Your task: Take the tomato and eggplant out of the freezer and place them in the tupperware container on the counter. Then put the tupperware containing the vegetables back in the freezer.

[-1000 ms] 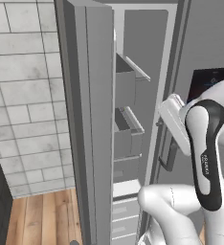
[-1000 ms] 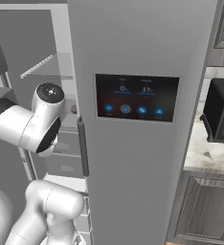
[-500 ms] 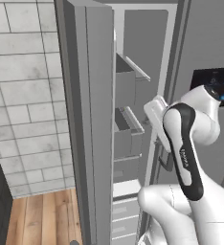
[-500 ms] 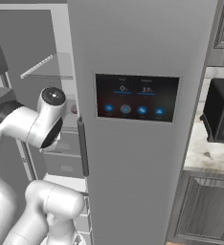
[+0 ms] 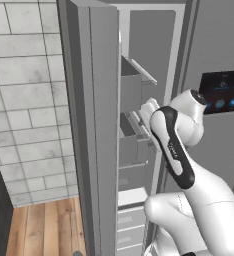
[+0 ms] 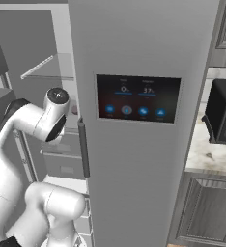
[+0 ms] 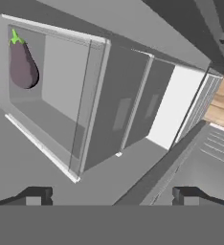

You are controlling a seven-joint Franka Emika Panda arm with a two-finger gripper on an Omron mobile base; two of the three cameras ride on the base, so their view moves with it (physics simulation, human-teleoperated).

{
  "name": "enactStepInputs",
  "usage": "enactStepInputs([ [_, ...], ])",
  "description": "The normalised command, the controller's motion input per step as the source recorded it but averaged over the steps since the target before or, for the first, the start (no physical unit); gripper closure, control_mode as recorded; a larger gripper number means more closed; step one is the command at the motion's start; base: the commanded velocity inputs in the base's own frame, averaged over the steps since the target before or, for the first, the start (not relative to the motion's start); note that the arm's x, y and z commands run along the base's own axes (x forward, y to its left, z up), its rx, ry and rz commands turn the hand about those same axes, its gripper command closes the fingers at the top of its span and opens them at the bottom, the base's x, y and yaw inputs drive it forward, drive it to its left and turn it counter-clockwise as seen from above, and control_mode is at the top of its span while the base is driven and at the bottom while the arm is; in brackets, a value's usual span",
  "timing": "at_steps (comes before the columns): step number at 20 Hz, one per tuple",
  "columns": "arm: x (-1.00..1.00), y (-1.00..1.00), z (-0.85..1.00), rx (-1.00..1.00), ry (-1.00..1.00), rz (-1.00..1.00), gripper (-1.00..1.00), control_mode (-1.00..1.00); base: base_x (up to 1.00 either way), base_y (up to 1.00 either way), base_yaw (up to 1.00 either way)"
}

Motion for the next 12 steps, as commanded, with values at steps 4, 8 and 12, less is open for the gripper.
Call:
enactStepInputs([
  [4,0.66,0.07,-0.11,-0.02,0.0,-0.01,-1.0,-1.0,0.0,0.0,0.0],
  [8,0.64,0.08,-0.03,-0.05,0.0,-0.01,-1.0,-1.0,0.0,0.0,0.0],
  [12,0.61,0.07,-0.04,-0.09,0.0,-0.01,-1.0,-1.0,0.0,0.0,0.0],
])
